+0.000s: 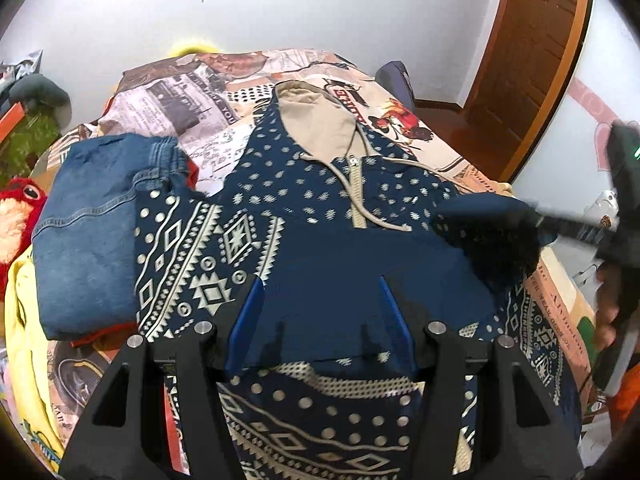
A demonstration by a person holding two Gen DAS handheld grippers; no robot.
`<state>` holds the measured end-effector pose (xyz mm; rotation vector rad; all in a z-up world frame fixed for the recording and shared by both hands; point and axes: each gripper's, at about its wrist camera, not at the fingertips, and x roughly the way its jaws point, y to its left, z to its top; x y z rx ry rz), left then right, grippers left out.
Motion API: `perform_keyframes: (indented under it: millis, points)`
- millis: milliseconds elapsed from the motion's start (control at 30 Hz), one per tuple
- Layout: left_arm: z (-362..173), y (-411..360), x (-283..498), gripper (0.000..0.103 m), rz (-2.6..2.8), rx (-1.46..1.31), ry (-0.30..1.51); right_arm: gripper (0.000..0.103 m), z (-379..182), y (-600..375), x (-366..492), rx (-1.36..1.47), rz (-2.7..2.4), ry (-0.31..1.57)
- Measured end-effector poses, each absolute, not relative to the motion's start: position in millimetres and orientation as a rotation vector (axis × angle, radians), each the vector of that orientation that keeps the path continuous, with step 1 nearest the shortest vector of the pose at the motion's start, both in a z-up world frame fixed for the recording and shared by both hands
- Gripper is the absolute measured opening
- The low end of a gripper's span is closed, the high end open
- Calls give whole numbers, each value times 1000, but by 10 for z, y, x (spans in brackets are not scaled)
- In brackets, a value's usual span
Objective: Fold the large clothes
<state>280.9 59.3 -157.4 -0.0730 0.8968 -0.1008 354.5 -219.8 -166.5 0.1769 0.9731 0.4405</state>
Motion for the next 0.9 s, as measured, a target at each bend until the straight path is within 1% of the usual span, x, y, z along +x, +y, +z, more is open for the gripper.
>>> perform_keyframes:
  millis: [100,233,300,400,533,567,600,633,700,800,900]
  points:
    - [-1617,679,2800,58,-90,-90,908,10,-1865,-2057,3518,153,460,1055]
    - [-1683,730,2797,58,-77,-108,921,11,-2104,-2014,3513,131,461,1199]
    - [-1711,728,2802,58,-78,-120,926,13,-2093,-2080,3456,147,462,1228]
    - [-1727,693,2815,58,-83,-120,930,19,-2047,-2215,3409,167,473,1259]
    - [-1738,602,2861,58,-90,-104,936,22,-1847,-2336,3274,90,474,1203]
    - [-1736,581,2872,58,-92,-102,936,24,-1806,-2356,3259,77,469,1185]
    - [-1734,563,2883,58,-93,-101,935,30,-1766,-2399,3251,68,457,1168]
    - [-1728,541,2896,58,-95,-99,934,38,-1709,-2479,3243,65,433,1143]
    - [-1719,498,2916,58,-97,-97,932,46,-1621,-2656,3254,84,370,1088]
    - [-1713,429,2959,58,-106,-90,934,50,-1558,-2997,3309,152,293,1037]
    - [-1737,355,3004,58,-113,-79,942,51,-1620,-3327,3409,258,224,1038]
